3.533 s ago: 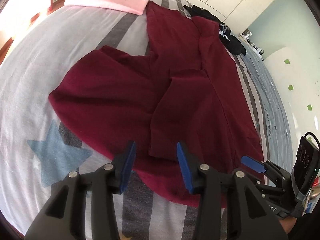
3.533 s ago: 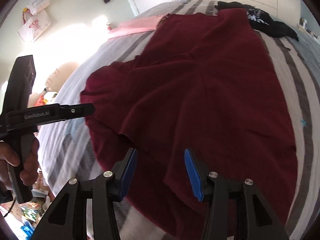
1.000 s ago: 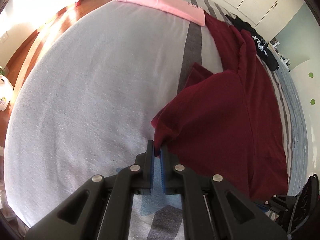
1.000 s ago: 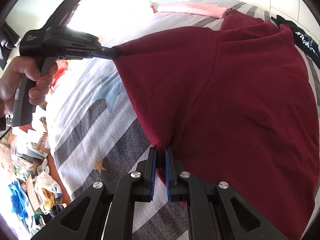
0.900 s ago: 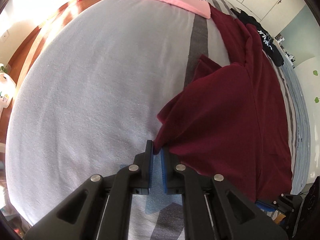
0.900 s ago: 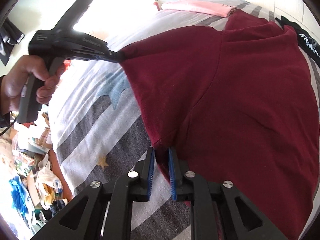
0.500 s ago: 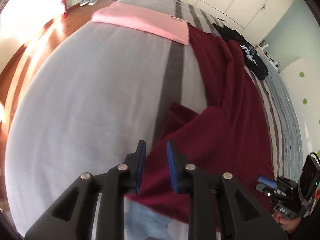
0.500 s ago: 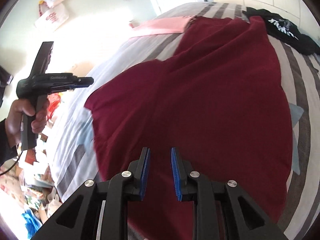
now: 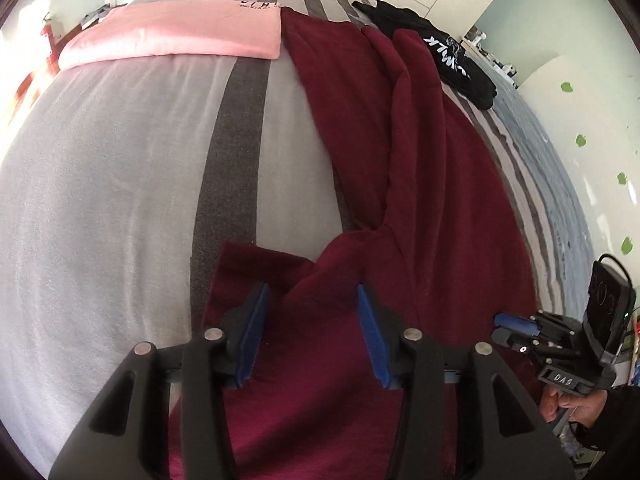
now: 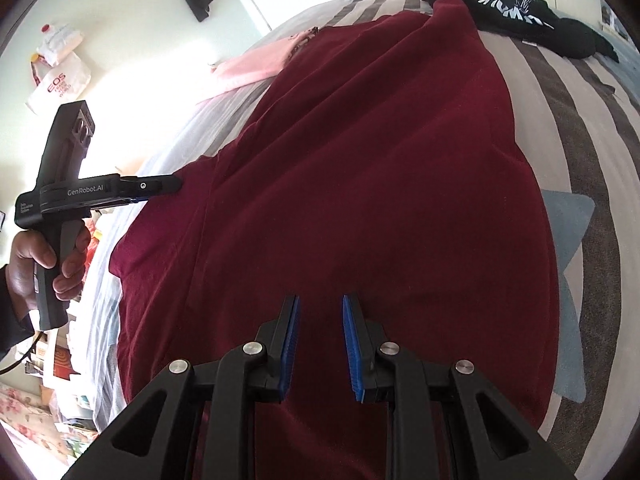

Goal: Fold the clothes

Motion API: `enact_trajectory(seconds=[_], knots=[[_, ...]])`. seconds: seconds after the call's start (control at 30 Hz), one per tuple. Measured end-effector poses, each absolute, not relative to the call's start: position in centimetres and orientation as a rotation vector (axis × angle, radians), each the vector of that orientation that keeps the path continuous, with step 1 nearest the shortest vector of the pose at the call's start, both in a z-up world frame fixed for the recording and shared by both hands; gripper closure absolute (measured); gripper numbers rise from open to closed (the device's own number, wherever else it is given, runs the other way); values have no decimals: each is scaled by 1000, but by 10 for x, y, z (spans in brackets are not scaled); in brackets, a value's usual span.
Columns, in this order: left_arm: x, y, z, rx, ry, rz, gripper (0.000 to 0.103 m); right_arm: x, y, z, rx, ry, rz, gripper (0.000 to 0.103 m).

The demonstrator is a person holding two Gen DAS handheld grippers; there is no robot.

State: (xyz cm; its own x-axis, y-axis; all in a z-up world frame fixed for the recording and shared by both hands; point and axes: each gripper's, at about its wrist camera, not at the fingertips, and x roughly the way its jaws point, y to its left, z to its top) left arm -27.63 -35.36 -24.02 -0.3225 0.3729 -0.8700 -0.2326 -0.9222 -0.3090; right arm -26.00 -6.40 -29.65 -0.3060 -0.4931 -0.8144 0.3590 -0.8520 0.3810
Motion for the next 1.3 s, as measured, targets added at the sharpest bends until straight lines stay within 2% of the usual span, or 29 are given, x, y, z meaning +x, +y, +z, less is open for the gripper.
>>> enact_trajectory(seconds=[0.03, 0.07, 0.27, 0.4, 0.5, 0.63, 0.73, 0.8, 0.97, 1.1, 1.3], knots=[[-274, -352, -239, -1538, -161, 2276, 87, -254, -69, -299, 1423, -179, -2176, 83], [-269, -350, -234, -1520, -137, 2274, 96, -249, -73, -300, 1423, -186, -2175, 83], [-206, -298, -190, -1350, -103, 2163, 97, -245, -57, -297, 1421, -229, -2169, 83], [-170, -249, -190, -1407, -162, 1944, 96, -244, -35, -292, 1424, -246, -2165, 83], [-166, -255, -186, -1386, -238, 1978, 95, -246, -33, -293, 1426, -252, -2159, 83], [-195, -281, -202, -1480, -338, 2127, 87, -247, -31, -297, 1420, -256, -2154, 83], [-214, -285, -213, -1517, -368, 2157, 86, -247, -29, -297, 1418, -268, -2156, 83], [-218, -276, -214, -1506, -333, 2168, 83, -247, -27, -297, 1416, -278, -2157, 83], [-215, -249, -218, -1479, -234, 2180, 64, -246, -18, -295, 1412, -269, -2176, 83], [-210, -246, -228, -1478, -169, 2225, 61, -245, -10, -293, 1405, -245, -2209, 83], [-207, -210, -245, -1482, 60, 2355, 61, -243, -2, -287, 1407, -178, -2275, 83]])
